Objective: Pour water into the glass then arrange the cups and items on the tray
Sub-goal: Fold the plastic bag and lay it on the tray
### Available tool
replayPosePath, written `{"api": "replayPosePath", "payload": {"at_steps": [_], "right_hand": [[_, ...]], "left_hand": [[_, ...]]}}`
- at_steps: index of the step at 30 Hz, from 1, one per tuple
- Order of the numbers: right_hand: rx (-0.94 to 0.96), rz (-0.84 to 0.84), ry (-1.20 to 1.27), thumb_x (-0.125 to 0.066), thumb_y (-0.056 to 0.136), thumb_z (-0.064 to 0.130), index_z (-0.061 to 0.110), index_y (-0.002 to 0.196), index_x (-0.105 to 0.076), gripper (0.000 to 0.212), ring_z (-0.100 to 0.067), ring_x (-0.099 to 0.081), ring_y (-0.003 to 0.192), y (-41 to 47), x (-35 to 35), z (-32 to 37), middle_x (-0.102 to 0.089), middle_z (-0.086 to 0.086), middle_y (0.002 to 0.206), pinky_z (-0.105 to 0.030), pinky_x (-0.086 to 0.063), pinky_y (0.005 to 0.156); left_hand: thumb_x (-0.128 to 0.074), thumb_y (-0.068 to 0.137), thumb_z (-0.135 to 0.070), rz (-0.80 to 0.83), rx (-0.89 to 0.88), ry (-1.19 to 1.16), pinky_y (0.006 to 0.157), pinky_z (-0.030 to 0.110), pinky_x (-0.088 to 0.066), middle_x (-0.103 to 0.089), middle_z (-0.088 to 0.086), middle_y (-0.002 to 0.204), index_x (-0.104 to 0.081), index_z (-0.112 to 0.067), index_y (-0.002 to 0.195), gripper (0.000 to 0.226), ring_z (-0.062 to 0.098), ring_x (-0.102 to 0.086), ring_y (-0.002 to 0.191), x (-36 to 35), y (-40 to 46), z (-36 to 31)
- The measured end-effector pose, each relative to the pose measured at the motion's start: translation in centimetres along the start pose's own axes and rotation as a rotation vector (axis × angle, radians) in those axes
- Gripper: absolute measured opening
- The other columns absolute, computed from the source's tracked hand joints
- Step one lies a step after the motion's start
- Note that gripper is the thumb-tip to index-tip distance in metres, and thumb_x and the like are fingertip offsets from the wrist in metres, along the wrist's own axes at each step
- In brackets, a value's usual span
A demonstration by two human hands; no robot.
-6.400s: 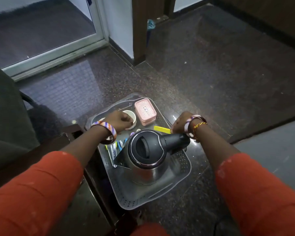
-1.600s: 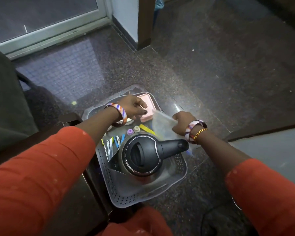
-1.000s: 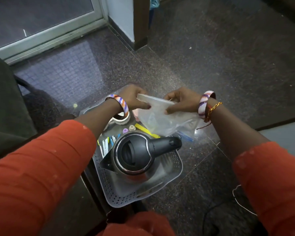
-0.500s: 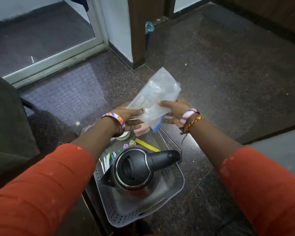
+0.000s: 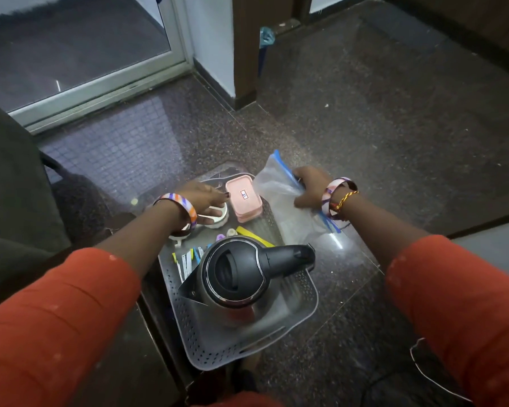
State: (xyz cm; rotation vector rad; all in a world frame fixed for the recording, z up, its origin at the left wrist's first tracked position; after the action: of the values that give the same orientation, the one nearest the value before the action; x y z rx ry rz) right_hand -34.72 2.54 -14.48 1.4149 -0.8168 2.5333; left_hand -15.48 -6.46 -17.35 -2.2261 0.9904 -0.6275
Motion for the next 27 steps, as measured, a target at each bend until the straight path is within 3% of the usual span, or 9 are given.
{"api": "replayPosePath", "payload": {"at_steps": [3, 5, 9, 12, 15, 17, 21, 24, 27], "right_hand": [[0.001, 0.099, -0.121, -0.071, 0.064, 0.012, 0.012, 0.085, -0.058, 0.025, -0.028, -0.061, 0.078, 0.1, -0.7, 0.1, -0.065, -0.013, 0.088, -0.03, -0.048, 0.064], [-0.001, 0.2, -0.185, -0.074, 0.064, 0.017, 0.013, 0.09, -0.061, 0.029, -0.027, -0.061, 0.077, -0.3, -2.3, 0.3, -0.062, -0.008, 0.085, -0.028, -0.046, 0.062], [0.032, 0.306, -0.206, -0.074, 0.067, 0.022, 0.006, 0.102, -0.064, 0.04, -0.031, -0.064, 0.089, -0.6, -5.8, 1.7, -0.066, -0.014, 0.098, -0.03, -0.05, 0.069], [0.028, 0.364, -0.283, -0.071, 0.07, 0.021, 0.003, 0.104, -0.062, 0.039, -0.027, -0.059, 0.079, -0.7, -7.7, 2.5, -0.059, -0.012, 0.089, -0.027, -0.047, 0.064], [-0.014, 0.353, -0.34, -0.063, 0.074, 0.014, 0.003, 0.105, -0.061, 0.033, -0.024, -0.052, 0.072, -0.5, -8.2, 2.5, -0.053, -0.008, 0.083, -0.025, -0.04, 0.057], [-0.027, 0.343, -0.369, -0.058, 0.078, 0.011, 0.002, 0.108, -0.06, 0.032, -0.025, -0.052, 0.074, -0.3, -8.3, 2.6, -0.056, -0.01, 0.085, -0.026, -0.04, 0.062], [0.051, 0.413, -0.446, -0.054, 0.083, 0.01, 0.003, 0.121, -0.053, 0.039, -0.03, -0.063, 0.097, -0.4, -10.0, 3.5, -0.064, -0.016, 0.112, -0.028, -0.044, 0.068], [0.123, 0.443, -0.51, -0.051, 0.085, 0.006, 0.002, 0.126, -0.048, 0.041, -0.029, -0.061, 0.107, -0.3, -10.9, 4.2, -0.061, -0.018, 0.12, -0.028, -0.047, 0.073], [0.15, 0.449, -0.539, -0.05, 0.086, 0.002, 0.002, 0.127, -0.047, 0.042, -0.031, -0.059, 0.097, -0.2, -11.3, 4.2, -0.059, -0.019, 0.103, -0.021, -0.038, 0.052]], "left_hand": [[-0.053, 0.091, -0.011, 0.02, 0.011, 0.006, 0.062, 0.026, -0.044, -0.056, 0.005, 0.08, -0.054, -0.012, 0.076, 0.015, 0.016, -0.054, 0.069, -0.6, 0.0, 0.5], [-0.054, 0.09, -0.011, 0.011, 0.012, 0.02, 0.058, 0.025, -0.044, -0.056, 0.006, 0.081, -0.054, -0.011, 0.076, 0.014, 0.015, -0.054, 0.068, -0.8, 0.0, 0.6], [-0.053, 0.091, -0.014, 0.053, -0.013, 0.15, 0.037, 0.009, -0.039, -0.056, 0.008, 0.085, -0.054, -0.011, 0.08, 0.011, 0.014, -0.054, 0.071, -1.5, 0.1, 0.5], [-0.054, 0.091, -0.016, 0.072, -0.019, 0.224, 0.052, 0.017, -0.045, -0.057, 0.007, 0.084, -0.054, -0.013, 0.077, 0.014, 0.017, -0.055, 0.077, -1.8, 0.3, 0.3], [-0.054, 0.091, -0.014, 0.063, -0.023, 0.263, 0.065, 0.024, -0.045, -0.056, 0.013, 0.097, -0.056, -0.007, 0.092, 0.007, 0.022, -0.055, 0.088, -1.8, 0.4, 0.2], [-0.053, 0.091, -0.012, 0.07, -0.014, 0.291, 0.066, 0.025, -0.045, -0.058, 0.014, 0.096, -0.057, -0.004, 0.095, 0.01, 0.022, -0.057, 0.085, -1.7, 0.4, 0.3], [-0.049, 0.093, -0.017, 0.216, 0.088, 0.44, 0.065, 0.024, -0.043, -0.064, 0.009, 0.088, -0.059, -0.009, 0.071, 0.025, 0.02, -0.059, 0.082, -2.9, 0.2, 1.8], [-0.048, 0.094, -0.021, 0.233, 0.082, 0.469, 0.064, 0.021, -0.042, -0.065, 0.009, 0.094, -0.061, -0.013, 0.069, 0.029, 0.019, -0.059, 0.085, -3.4, 0.5, 2.0], [-0.05, 0.092, -0.016, 0.213, 0.048, 0.407, 0.064, 0.021, -0.042, -0.064, 0.008, 0.099, -0.06, -0.013, 0.076, 0.019, 0.019, -0.058, 0.088, -3.3, 0.9, 1.6]]}}
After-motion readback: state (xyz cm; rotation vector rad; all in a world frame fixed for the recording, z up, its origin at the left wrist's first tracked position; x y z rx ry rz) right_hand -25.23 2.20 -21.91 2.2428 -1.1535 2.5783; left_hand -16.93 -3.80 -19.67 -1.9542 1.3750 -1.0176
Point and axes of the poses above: each hand's wrist, its own y-axis towards the middle knuckle, its own x-axis out of the back of the hand, z = x × y, the point moved 9 cm from there along y, towards the middle knuckle
